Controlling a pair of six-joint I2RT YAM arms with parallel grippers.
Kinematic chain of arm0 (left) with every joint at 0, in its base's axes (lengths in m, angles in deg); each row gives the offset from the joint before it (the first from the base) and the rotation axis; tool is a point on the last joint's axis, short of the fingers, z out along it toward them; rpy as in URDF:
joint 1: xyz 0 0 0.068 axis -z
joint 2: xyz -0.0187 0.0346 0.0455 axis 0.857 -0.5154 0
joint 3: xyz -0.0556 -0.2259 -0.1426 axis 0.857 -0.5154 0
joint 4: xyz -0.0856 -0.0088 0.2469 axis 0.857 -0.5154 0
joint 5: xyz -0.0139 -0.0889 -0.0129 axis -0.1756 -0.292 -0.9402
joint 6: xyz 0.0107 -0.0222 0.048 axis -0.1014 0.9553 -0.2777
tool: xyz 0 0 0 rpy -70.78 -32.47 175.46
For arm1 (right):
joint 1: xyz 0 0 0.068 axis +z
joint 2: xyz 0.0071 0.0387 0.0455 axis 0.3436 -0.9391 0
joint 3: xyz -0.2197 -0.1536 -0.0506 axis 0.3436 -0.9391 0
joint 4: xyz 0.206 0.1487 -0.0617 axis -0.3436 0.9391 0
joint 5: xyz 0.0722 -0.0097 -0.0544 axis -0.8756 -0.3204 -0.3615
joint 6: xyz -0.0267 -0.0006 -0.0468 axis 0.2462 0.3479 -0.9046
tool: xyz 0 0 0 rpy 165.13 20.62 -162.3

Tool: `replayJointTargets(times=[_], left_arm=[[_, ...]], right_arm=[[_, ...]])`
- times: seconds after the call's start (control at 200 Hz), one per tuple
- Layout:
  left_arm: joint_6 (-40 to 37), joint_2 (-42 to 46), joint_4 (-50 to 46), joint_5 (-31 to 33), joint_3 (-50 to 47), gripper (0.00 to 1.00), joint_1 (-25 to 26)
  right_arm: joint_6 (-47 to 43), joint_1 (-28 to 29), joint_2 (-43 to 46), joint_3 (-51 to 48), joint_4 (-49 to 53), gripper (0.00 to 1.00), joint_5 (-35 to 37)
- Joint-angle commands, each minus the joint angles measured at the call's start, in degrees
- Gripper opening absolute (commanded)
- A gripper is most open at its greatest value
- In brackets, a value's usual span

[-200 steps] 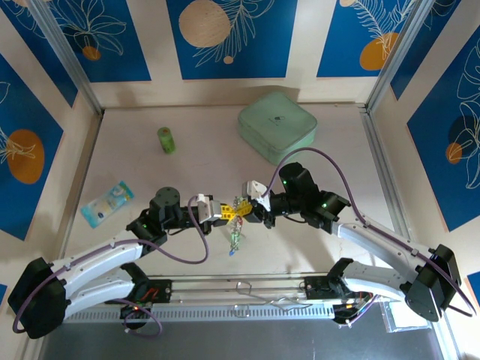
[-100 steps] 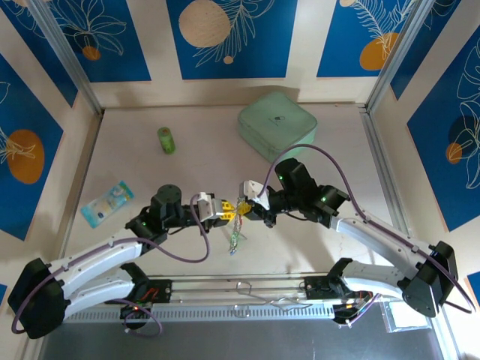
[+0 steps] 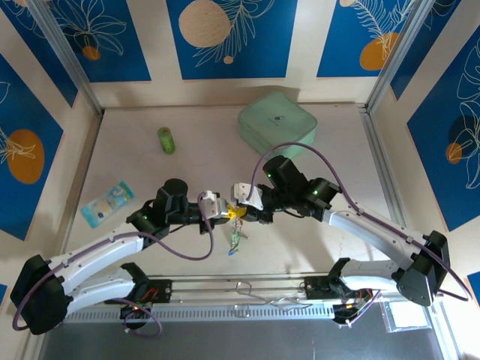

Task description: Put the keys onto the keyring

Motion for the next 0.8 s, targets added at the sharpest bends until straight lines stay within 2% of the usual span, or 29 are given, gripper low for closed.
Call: replayJointTargets(times=[0.0, 0.11, 0.22, 0.5, 0.795], left_arm=[[3.42, 1.40, 6.45, -0.35, -1.21, 0.00, 0.44], [8.48, 1.53, 14.72, -0.38, -4.41, 0.00, 0.49], [10.25, 1.64, 19.11, -0.04, -6.33, 0.00, 0.52], [10.77, 1.99, 20.17, -1.93, -7.33, 0.00, 0.47], [12.31, 1.72, 22.58, -1.75, -7.44, 0.00, 0.51]], right_arm=[[5.31, -2.45, 5.79, -4.71, -6.63, 0.32, -3.82], [9.57, -2.71, 9.51, -11.10, -12.34, 0.34, -2.51], [12.62, -2.05, 11.88, -16.48, -17.49, 0.34, 0.29], [13.40, -0.98, 11.17, -19.82, -23.16, 0.33, 3.80], [11.44, 0.55, 9.94, -19.30, -22.81, 0.31, 2.17]])
